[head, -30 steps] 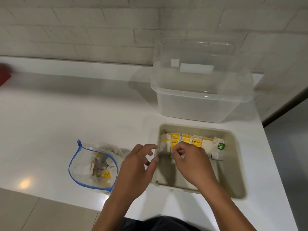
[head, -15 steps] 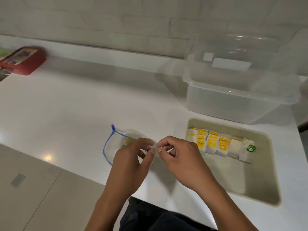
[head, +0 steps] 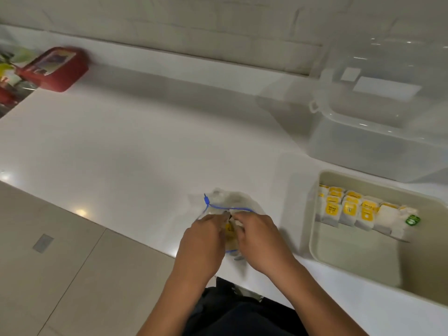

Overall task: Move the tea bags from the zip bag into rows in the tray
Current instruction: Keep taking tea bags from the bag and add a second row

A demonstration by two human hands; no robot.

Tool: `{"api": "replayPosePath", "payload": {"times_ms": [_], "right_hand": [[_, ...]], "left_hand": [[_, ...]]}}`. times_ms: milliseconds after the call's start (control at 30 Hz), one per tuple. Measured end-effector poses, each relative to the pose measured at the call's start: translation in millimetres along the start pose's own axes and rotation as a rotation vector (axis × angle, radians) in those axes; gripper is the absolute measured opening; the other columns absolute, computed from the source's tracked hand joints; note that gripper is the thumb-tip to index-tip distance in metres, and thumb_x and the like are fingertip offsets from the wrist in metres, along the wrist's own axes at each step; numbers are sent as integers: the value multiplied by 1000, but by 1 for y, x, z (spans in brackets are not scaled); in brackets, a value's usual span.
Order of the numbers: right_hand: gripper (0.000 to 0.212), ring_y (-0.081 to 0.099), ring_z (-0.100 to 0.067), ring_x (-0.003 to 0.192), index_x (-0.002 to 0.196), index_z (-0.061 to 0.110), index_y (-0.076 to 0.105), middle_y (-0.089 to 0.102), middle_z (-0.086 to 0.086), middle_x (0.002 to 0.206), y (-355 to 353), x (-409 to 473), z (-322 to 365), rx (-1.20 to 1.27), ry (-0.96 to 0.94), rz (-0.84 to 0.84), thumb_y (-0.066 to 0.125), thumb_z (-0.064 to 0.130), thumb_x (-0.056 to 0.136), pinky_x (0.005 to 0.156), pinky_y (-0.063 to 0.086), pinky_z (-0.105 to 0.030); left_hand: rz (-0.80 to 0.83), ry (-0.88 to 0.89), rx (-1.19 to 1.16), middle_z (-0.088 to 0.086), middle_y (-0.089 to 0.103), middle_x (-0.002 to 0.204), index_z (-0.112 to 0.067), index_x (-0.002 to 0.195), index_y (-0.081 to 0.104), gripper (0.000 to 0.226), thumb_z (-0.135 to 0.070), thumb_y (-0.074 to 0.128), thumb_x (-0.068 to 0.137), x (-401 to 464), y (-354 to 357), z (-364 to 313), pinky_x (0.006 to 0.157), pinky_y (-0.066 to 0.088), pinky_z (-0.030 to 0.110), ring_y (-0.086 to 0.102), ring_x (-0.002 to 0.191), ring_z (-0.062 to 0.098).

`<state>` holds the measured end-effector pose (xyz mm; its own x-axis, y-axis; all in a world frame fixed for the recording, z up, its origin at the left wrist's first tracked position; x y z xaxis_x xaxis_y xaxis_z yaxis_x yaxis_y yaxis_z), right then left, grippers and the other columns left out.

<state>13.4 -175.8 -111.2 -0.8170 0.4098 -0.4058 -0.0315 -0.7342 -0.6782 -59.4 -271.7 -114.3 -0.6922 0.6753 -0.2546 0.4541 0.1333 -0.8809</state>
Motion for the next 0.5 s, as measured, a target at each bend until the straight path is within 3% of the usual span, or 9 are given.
{"api": "replayPosePath", "payload": {"times_ms": [67,133,300,500], "right_hand": [[39,60,-20,117,130,18,58,63,1,127,8,3,-11,-5,112,68,65,20,92,84,38,-16],[43,62,-22,112,127,18,59,64,0,125,11,7,-17,-79,165,30,71,18,86,78,38,-20],[31,63,-26,104,118,14,60,65,-5,120,13,17,-29,-189,221,-132,50,8,90,72,36,-26],[27,65,-24,92,105,17,66,70,-3,105,9,22,-31,-182,217,-213,48,8,88,65,36,-25]], "left_hand": [[58,24,126,-7,66,112,-35,126,57,33,-21,51,97,4,9,-5,78,49,26,64,94,18],[99,23,191,-4,65,111,-31,126,54,33,-19,53,95,8,17,-11,75,45,26,65,93,21],[75,-3,205,-3,64,115,-25,125,52,32,-17,51,93,20,24,-19,70,39,26,64,92,23],[87,-9,139,-7,65,114,-31,122,57,31,-24,56,92,30,23,-15,67,40,27,64,91,21]]}}
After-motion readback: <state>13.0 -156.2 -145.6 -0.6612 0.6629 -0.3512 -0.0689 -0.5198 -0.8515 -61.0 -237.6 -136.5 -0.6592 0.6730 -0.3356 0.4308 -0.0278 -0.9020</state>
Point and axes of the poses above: each hand's wrist, its own x-axis towards the middle knuckle, its own y-axis out of the palm, z = x × y, the point moved 6 cm from there along x, towards the middle knuckle
